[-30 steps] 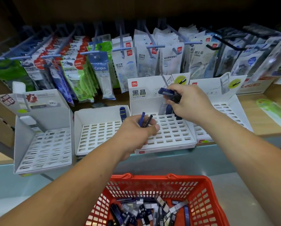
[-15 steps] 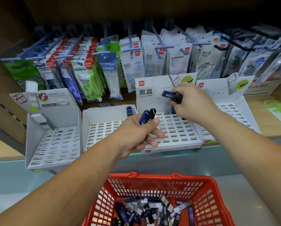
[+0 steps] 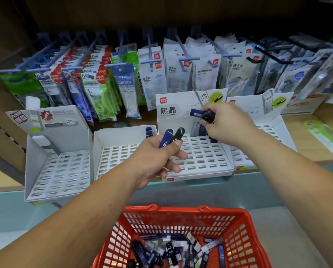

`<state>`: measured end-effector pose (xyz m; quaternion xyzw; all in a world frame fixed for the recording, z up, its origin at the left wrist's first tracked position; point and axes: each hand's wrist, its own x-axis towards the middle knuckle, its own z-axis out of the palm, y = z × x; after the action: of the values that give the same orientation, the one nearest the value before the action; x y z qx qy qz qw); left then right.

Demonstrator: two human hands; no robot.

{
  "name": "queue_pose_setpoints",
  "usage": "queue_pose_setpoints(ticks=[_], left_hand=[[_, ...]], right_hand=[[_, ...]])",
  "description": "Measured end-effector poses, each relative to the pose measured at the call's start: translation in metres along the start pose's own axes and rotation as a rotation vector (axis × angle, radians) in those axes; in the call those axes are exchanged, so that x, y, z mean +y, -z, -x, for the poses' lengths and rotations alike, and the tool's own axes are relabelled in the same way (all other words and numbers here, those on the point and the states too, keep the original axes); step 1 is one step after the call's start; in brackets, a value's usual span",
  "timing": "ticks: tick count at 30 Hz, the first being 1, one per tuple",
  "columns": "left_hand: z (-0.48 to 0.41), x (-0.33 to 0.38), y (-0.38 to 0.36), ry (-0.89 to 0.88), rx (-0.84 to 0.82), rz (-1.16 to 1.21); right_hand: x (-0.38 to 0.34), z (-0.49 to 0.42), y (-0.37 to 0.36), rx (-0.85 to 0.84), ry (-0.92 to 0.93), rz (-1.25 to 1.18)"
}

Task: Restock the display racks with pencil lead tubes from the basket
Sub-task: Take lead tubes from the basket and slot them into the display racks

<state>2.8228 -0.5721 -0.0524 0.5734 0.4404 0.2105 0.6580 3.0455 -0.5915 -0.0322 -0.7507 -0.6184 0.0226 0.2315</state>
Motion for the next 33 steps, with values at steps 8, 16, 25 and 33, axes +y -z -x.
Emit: queue_pose_setpoints(ticks=[8,16,25,33], left_hand=[[-0.002,-0.002,-0.003,-0.001,0.052,0.001],[-0.007,-0.002,-0.010,0.020,0.002,0.112],[0.014,0.005,0.017,-0.053,-0.088,0.082],[0.047,0.001,0.080,-0.114,0.087,-0.064]], right_hand=[[0.001,0.005,0.001,-0.198,-0.022,-0.286],[-0.007,0.008,0.000,-0.154,-0.070,-0.336],[-0.052,0.019,0.004,-0.243,-0.232,-0.824],[-0.116,0.017,-0.015,-0.243,-0.258,-0.991]])
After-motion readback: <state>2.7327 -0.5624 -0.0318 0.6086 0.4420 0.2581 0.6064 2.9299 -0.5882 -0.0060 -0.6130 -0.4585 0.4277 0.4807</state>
